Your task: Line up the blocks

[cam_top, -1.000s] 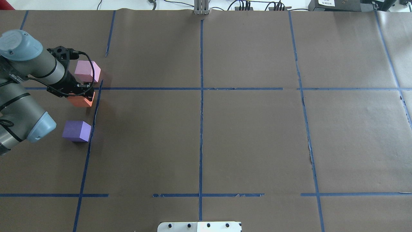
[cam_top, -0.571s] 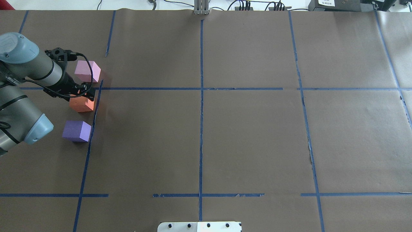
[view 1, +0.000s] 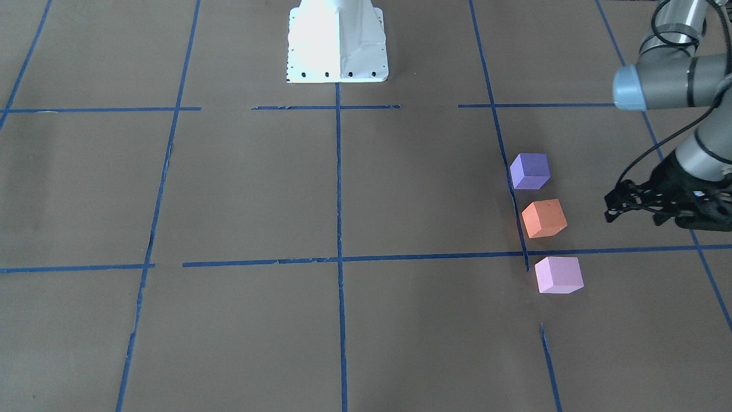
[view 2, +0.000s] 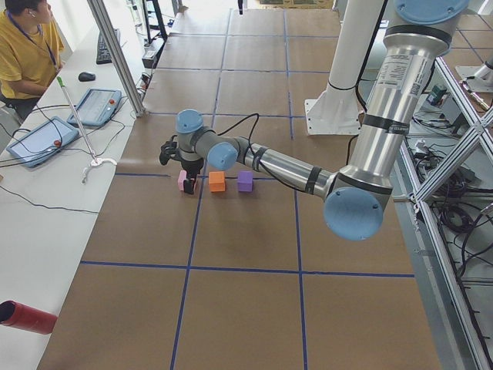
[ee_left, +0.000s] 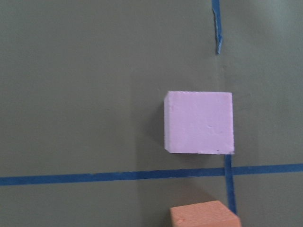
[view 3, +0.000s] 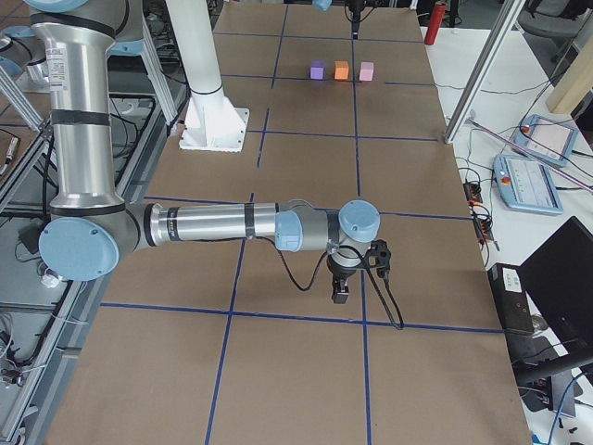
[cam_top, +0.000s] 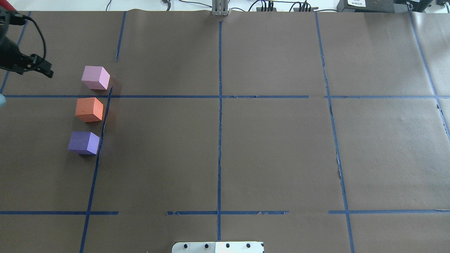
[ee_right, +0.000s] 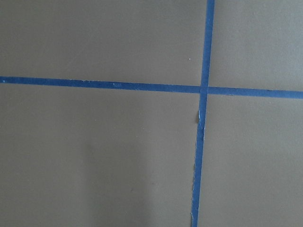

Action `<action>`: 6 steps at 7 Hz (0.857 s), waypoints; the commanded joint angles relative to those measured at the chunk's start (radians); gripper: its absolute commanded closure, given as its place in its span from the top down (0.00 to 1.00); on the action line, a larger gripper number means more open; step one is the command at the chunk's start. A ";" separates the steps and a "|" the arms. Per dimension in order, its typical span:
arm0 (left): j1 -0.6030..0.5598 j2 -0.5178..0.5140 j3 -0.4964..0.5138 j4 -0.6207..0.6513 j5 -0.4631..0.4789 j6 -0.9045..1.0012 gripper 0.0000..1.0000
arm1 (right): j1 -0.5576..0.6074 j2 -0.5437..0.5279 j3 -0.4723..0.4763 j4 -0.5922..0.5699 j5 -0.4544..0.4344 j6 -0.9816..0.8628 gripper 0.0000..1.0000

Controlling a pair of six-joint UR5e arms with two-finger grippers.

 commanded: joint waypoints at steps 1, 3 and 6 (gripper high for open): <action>-0.240 0.063 0.015 0.155 -0.003 0.441 1.00 | 0.000 0.000 0.000 0.000 0.000 0.000 1.00; -0.339 0.149 0.050 0.153 -0.011 0.533 1.00 | 0.000 0.000 0.000 0.000 0.000 0.000 1.00; -0.340 0.155 0.067 0.153 -0.012 0.533 1.00 | 0.000 0.000 0.000 0.000 0.000 0.000 1.00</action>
